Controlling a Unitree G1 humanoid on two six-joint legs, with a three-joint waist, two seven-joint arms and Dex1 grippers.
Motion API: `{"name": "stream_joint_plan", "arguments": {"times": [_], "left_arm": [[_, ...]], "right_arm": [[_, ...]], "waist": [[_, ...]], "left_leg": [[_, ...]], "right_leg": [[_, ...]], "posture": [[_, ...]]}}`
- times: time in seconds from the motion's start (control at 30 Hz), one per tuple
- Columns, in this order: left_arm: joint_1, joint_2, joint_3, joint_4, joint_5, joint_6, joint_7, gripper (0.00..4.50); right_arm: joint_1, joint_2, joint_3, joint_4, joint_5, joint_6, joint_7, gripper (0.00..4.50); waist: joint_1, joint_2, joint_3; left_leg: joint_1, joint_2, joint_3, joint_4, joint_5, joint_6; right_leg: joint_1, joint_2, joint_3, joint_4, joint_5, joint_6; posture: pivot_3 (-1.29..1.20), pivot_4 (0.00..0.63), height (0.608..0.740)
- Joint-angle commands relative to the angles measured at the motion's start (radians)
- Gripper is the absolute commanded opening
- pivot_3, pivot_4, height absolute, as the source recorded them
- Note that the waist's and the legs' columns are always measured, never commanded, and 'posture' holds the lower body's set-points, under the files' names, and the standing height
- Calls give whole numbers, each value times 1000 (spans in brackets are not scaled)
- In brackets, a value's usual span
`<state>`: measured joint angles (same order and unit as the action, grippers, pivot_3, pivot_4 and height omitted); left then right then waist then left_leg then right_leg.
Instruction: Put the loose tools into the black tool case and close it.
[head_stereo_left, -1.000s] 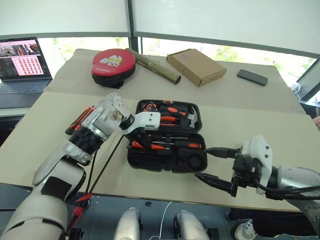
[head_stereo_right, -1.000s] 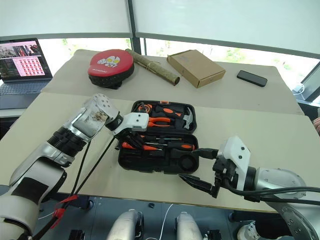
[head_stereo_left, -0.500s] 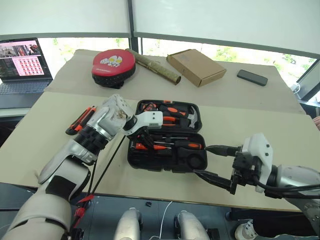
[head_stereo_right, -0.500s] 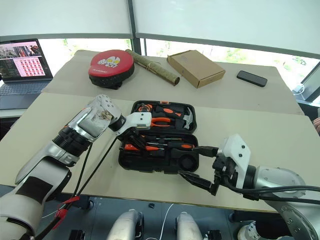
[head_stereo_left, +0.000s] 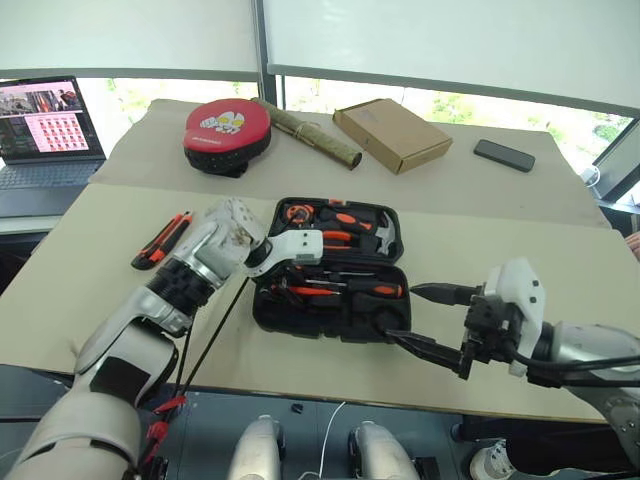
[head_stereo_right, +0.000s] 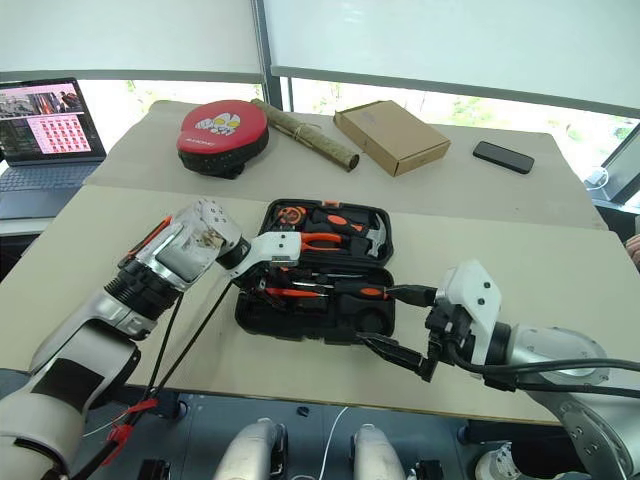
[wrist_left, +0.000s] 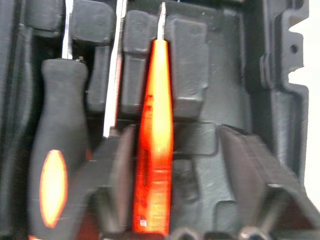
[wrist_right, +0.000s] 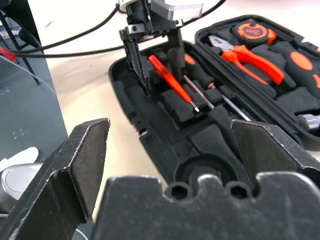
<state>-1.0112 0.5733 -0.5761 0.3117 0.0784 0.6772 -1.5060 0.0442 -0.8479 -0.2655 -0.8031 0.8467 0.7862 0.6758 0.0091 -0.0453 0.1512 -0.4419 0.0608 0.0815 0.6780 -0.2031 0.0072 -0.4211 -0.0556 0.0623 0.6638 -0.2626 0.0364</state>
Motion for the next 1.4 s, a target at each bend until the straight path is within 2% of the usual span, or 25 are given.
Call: {"name": "stream_joint_plan", "arguments": {"times": [0.03,0.13,0.17,0.27,0.4,0.43,0.47,0.67,1.4], "left_arm": [[-39,60,118,-53,-57,26,0,3299],[-5,100,170,-105,-108,50,-14,3299],[12,108,193,-120,-126,57,-9,3063],[52,114,241,-128,-161,78,29,2170],[109,62,305,-58,-187,17,134,698],[121,48,319,-46,-197,-1,148,168],[128,40,327,-40,-203,-15,154,65],[220,-30,358,-33,-250,-62,209,65],[414,5,327,-114,-222,-163,270,65]], "right_arm": [[-7,-2,-19,-12,14,-22,5,4500],[0,-6,-24,-11,15,-20,9,4500],[3,-8,-27,-12,16,-19,10,4500],[4,-13,-34,-13,24,-14,13,4500],[-3,-18,-33,-7,24,-12,17,4500],[-5,-22,-28,-5,17,-13,19,4500],[-6,-25,-25,-4,12,-14,20,4500],[-21,-40,8,8,-30,-27,28,4500],[-35,-29,19,31,-54,-30,49,4500]], "waist": [[-1,0,0],[-3,0,0],[-4,0,0],[-4,0,0],[0,0,0],[0,0,0],[0,0,0],[0,0,0],[-1,2,-2]], "left_leg": [[0,0,0,0,0,0],[0,0,0,-1,0,0],[0,0,0,-1,0,0],[0,0,0,-1,0,0],[0,0,0,0,0,0],[0,0,0,0,0,0],[0,0,0,0,0,0],[0,0,0,0,0,0],[1,0,1,0,0,0]], "right_leg": [[0,0,0,0,0,0],[0,0,0,0,0,0],[0,0,0,0,0,0],[0,0,0,0,0,0],[0,0,0,0,0,0],[0,0,0,0,0,0],[0,0,0,0,0,0],[0,0,0,0,0,0],[2,0,0,0,0,0]], "posture": [[0,150,740],[0,150,740],[0,150,740],[0,150,740],[0,150,740],[0,150,740],[0,150,740],[0,150,740],[0,150,740]]}}
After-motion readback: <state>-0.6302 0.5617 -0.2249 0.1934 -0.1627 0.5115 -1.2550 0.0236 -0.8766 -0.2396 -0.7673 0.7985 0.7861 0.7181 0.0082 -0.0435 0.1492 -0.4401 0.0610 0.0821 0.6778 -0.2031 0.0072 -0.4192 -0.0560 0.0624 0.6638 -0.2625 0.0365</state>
